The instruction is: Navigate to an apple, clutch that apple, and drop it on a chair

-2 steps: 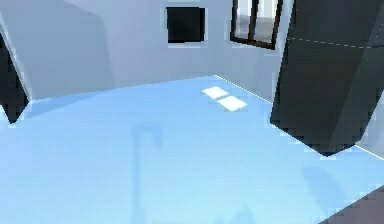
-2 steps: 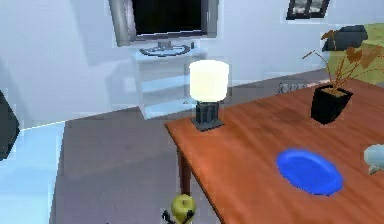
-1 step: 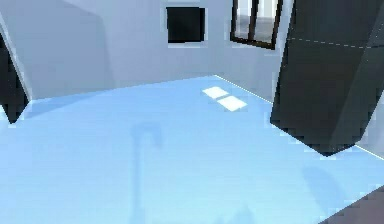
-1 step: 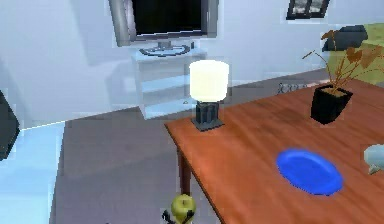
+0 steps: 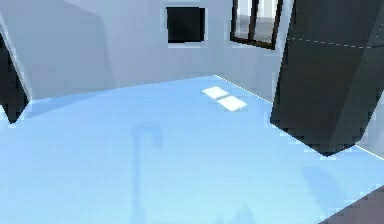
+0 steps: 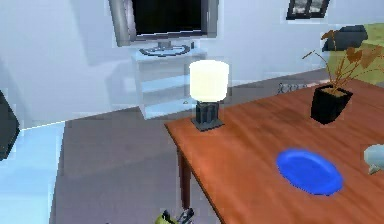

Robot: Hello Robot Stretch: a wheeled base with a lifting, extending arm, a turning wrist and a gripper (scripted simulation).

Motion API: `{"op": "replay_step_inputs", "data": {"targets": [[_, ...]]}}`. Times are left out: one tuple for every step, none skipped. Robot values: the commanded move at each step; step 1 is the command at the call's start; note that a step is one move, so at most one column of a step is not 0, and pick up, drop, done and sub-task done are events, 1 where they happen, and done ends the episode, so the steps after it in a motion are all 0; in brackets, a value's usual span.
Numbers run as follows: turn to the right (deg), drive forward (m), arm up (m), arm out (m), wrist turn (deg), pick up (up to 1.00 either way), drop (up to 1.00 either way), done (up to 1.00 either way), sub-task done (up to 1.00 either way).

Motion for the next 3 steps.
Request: {"op": "replay_step_inputs", "data": {"targets": [[0.0,0.00,0.10,0.00,0.0,0.00,0.00,0.00,0.00],[0.0,0.00,0.00,-0.08,0.0,0.00,0.00,0.00,0.00],[0.0,0.00,0.00,0.00,0.0,0.00,0.00,1.00,0.00]]}}
